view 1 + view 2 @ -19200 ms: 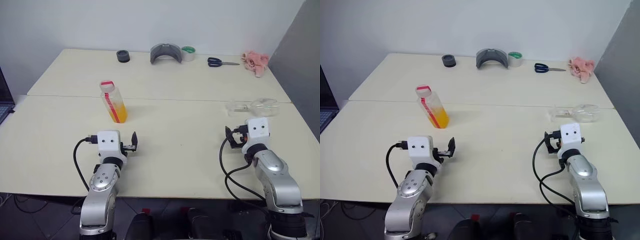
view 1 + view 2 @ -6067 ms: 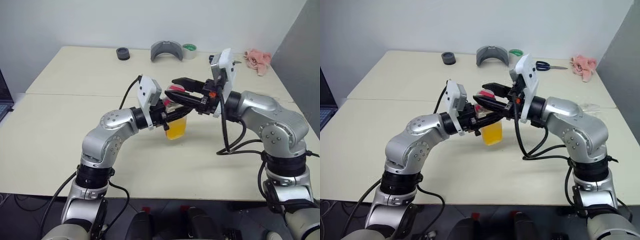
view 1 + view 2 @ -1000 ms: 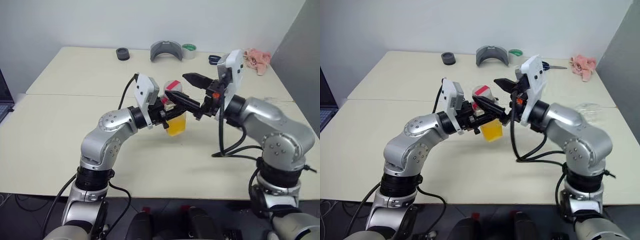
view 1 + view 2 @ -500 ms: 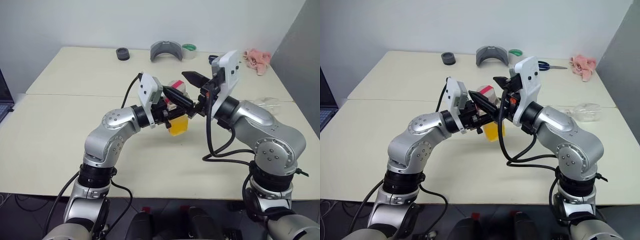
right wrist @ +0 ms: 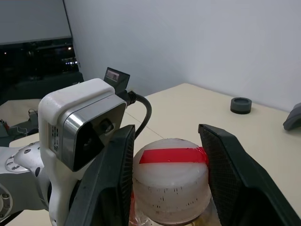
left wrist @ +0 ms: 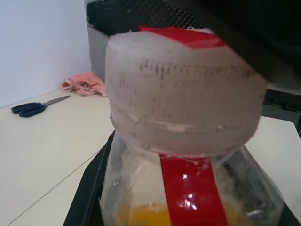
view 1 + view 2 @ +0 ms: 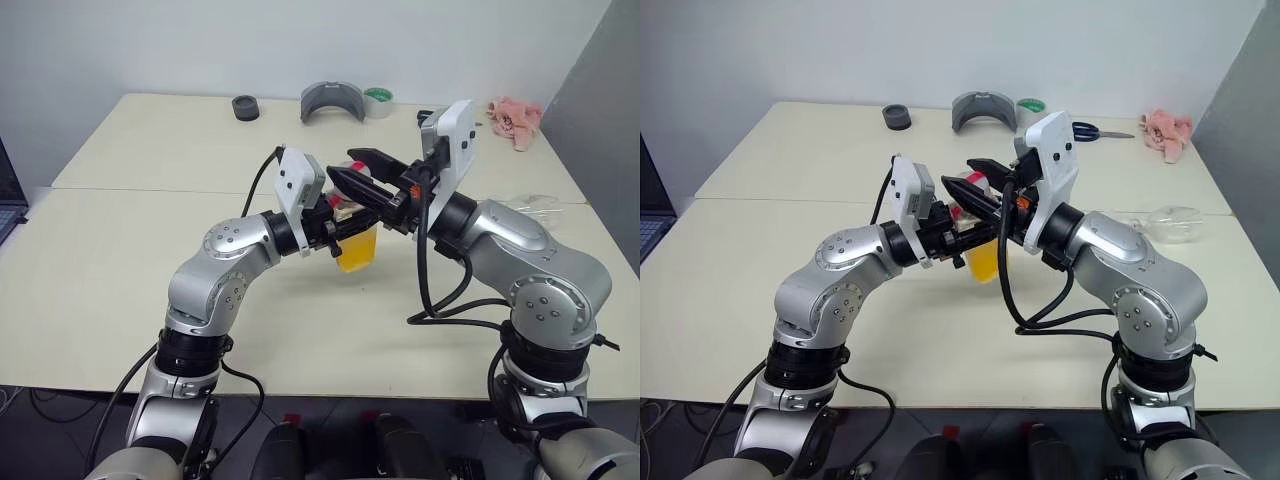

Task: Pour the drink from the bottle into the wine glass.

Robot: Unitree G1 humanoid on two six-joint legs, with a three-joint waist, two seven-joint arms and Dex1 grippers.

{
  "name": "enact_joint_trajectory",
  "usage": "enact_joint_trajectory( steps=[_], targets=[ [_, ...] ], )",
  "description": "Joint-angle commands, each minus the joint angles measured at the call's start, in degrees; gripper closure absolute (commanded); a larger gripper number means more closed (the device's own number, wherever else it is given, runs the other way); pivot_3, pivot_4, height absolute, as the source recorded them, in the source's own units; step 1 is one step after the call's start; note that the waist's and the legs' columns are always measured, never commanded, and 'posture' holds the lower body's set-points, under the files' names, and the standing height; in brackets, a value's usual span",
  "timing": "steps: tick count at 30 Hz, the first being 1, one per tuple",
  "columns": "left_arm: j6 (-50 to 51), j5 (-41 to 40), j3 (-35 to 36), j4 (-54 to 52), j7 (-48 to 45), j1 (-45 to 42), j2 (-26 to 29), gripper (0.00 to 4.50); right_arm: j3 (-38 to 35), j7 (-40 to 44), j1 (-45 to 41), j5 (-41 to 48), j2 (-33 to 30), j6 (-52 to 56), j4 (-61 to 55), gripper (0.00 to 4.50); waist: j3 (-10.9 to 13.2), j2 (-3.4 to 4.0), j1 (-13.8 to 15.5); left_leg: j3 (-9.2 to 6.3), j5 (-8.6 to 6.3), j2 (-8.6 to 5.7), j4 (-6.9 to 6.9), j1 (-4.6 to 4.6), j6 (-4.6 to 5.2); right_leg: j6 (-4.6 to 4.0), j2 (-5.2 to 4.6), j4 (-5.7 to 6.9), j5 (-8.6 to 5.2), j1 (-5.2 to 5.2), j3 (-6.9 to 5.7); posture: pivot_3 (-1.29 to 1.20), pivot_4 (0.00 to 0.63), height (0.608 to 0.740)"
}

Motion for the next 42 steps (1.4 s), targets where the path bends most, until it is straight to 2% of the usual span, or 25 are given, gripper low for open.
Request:
enact_joint_trajectory(
  steps=[1, 6, 10, 15, 22, 26, 30, 36, 42],
  targets=[
    [-0.1, -1.4, 1.0, -3.5, -0.2, -0.4, 0.5, 2.63, -0.4, 4.3, -1.8, 0.2, -3.1, -2.9, 1.3, 2.68, 0.0, 0.0, 0.0, 0.01, 0.0, -0.01, 0.0, 0.0, 0.0, 0.0, 0.0, -0.02, 0.0, 0.0, 0.0, 0.0, 0.15, 0.74],
    [1.2, -2.9, 1.8, -4.2, -0.9, -0.4, 1.0, 2.63, 1.8, 20.4, -4.6, 0.0, -10.1, -9.3, 10.9, 2.68, 0.0, 0.0, 0.0, -0.01, 0.0, -0.01, 0.0, 0.0, 0.01, 0.0, 0.01, -0.06, 0.0, 0.03, -0.03, 0.0, 0.15, 0.74],
    [2.4, -4.1, 2.1, -5.5, -1.0, -0.3, 1.2, 2.63, 4.2, 30.5, -9.0, -1.7, -11.9, -15.2, 21.4, 2.68, 0.0, 0.01, -0.1, 0.0, 0.0, 0.01, -0.01, 0.02, 0.01, 0.0, 0.05, -0.08, 0.0, 0.04, -0.03, 0.0, 0.15, 0.74],
    [4.1, -5.5, 2.9, -7.8, -0.1, 0.5, 1.7, 2.63, 6.6, 39.8, -14.0, -3.3, -12.4, -19.8, 30.5, 2.68, 0.0, 0.01, -0.1, 0.02, 0.0, 0.03, -0.01, 0.03, 0.01, 0.0, 0.03, -0.07, 0.0, 0.04, -0.01, 0.0, 0.15, 0.74],
    [5.9, -6.7, 3.8, -10.1, 0.8, 1.7, 2.1, 2.63, 9.0, 47.2, -19.2, -6.7, -10.8, -25.7, 41.3, 2.68, 0.0, 0.01, 0.0, -0.01, 0.0, 0.03, 0.0, 0.03, 0.01, -0.01, -0.04, -0.07, 0.01, 0.05, -0.06, 0.0, 0.15, 0.74],
    [6.2, -6.7, 4.0, -10.1, 1.1, 1.6, 2.3, 2.63, 9.1, 49.4, -20.5, -8.6, -10.5, -28.2, 45.7, 1.34, 0.0, 0.02, 0.0, -0.02, 0.0, 0.01, 0.0, 0.03, 0.01, -0.01, -0.05, -0.06, 0.01, 0.05, -0.08, 0.0, 0.15, 0.74],
    [5.9, -6.7, 4.0, -9.6, 1.1, 1.7, 2.6, 2.63, 8.0, 50.4, -19.9, -9.2, -12.3, -27.7, 44.8, 0.04, 0.0, 0.02, 0.1, -0.03, 0.0, 0.01, 0.0, 0.03, 0.0, -0.01, -0.09, -0.04, 0.01, 0.05, -0.09, 0.0, 0.15, 0.74],
    [4.9, -6.4, 3.4, -8.0, 0.8, 1.1, 2.3, 2.63, 5.8, 49.3, -16.7, -8.0, -16.7, -22.4, 38.2, 0.04, 0.0, 0.02, 0.1, -0.06, 0.0, 0.01, 0.0, 0.03, 0.0, -0.01, -0.12, -0.03, 0.01, 0.06, -0.11, 0.0, 0.15, 0.74],
    [3.8, -5.9, 3.1, -6.6, 0.3, 0.7, 1.7, 2.63, 1.1, 42.0, -11.8, -4.0, -19.4, -13.6, 25.6, 0.04, 0.0, 0.03, 0.0, -0.02, 0.0, 0.01, -0.01, 0.03, 0.01, -0.01, -0.12, -0.03, 0.01, 0.04, -0.05, 0.0, 0.15, 0.74]
  ],
)
